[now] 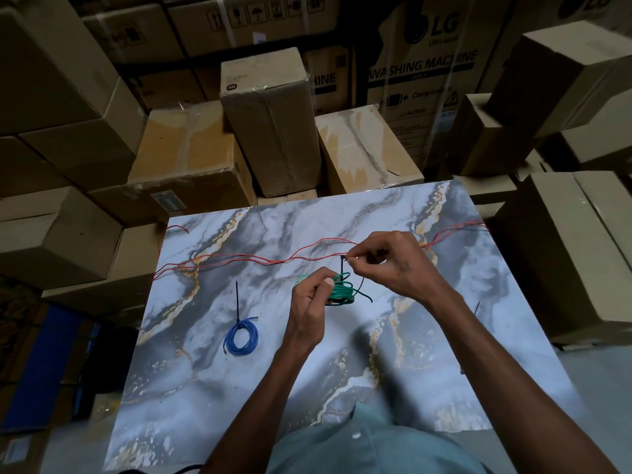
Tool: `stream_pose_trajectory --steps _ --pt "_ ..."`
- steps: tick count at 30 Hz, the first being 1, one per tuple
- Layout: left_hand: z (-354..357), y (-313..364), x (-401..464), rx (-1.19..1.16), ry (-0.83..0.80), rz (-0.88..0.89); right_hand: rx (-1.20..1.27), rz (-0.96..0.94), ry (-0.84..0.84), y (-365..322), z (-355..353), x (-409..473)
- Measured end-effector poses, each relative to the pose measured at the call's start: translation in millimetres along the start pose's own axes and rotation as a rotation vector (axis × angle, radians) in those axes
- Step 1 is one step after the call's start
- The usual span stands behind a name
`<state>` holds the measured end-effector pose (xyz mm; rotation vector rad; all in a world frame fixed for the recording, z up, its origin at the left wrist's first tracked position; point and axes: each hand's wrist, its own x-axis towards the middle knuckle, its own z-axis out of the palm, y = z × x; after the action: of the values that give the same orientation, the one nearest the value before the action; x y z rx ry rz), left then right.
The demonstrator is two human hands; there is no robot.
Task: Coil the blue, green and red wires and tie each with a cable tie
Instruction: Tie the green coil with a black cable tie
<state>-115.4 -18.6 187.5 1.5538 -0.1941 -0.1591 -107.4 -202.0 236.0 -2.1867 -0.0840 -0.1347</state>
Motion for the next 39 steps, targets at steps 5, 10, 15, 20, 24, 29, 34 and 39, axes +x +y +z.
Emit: stream_pose_trajectory --steps 5,10,15,20,24,29,34,39 --pt "-1 -1 1 0.005 -0.004 0.005 0.105 0.023 0.079 2 0 -1" --pt "5 1 0 -0.039 -0.004 -0.003 0.513 0.113 0.081 3 19 -12" --pt "2 -7 0 -0.037 0.002 -0.04 0.452 0.144 0.003 11 21 -11" --pt "1 -9 3 0.02 0.013 -0.052 0.403 0.186 0.012 11 19 -9" --pt "2 -11 5 0.105 0.019 -0.026 0.336 0.227 0.062 6 26 -11" --pt "2 -13 7 0.157 0.03 -0.014 0.327 0.217 0.13 -3 34 -16" --pt "0 -16 5 0.179 0.069 -0.024 0.185 0.143 0.23 -9 35 -23" --pt "2 -13 3 0.165 0.118 -0.029 0.13 0.125 0.329 -14 38 -29"
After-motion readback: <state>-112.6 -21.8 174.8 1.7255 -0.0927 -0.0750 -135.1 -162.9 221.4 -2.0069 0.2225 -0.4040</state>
